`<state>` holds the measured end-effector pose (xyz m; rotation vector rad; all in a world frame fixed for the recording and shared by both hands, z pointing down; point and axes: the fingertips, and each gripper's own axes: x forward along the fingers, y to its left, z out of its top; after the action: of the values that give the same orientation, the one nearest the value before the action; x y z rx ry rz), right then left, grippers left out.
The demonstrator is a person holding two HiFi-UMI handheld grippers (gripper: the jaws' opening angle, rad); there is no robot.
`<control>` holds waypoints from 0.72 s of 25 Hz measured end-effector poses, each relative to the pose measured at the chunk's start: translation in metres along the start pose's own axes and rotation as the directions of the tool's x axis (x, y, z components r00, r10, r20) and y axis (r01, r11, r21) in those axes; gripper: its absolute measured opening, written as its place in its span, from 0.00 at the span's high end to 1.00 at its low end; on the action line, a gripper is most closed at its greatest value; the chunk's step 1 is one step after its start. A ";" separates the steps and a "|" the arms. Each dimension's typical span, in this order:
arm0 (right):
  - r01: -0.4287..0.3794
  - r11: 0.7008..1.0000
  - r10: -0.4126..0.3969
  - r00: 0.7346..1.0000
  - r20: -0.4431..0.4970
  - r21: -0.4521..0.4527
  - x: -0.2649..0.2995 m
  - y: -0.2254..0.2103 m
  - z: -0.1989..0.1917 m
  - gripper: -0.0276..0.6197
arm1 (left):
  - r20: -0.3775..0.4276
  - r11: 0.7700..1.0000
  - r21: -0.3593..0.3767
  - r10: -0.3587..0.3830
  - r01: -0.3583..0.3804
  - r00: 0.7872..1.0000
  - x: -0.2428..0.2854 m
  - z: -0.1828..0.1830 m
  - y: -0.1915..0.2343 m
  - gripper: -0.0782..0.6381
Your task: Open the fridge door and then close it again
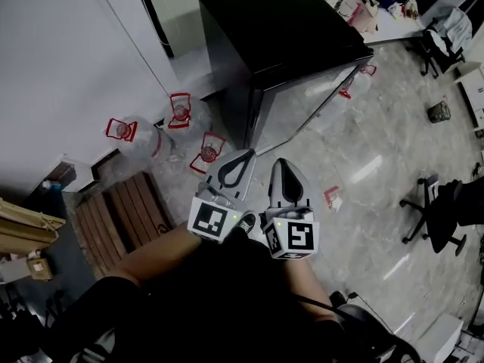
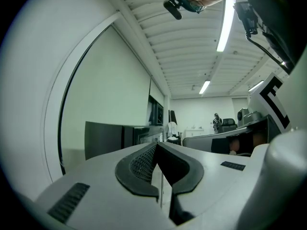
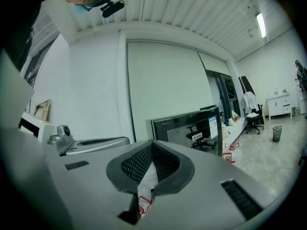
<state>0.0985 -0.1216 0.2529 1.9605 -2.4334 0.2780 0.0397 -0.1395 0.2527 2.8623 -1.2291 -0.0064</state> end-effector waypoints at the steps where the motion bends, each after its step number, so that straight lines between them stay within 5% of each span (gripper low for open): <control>1: -0.010 1.000 0.010 1.000 0.002 -0.012 -0.005 0.003 0.005 0.93 | -0.003 1.000 0.009 -0.007 0.007 1.000 -0.003 0.007 -0.003 0.88; 18: -0.054 0.994 0.062 0.995 0.082 -0.092 -0.030 0.020 0.065 0.93 | 0.009 0.999 0.040 -0.015 0.015 1.000 -0.011 0.060 -0.018 0.88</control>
<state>0.0923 -0.0971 0.1830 1.9057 -2.5096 0.0861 0.0440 -0.1209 0.1918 2.9085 -1.2235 0.0045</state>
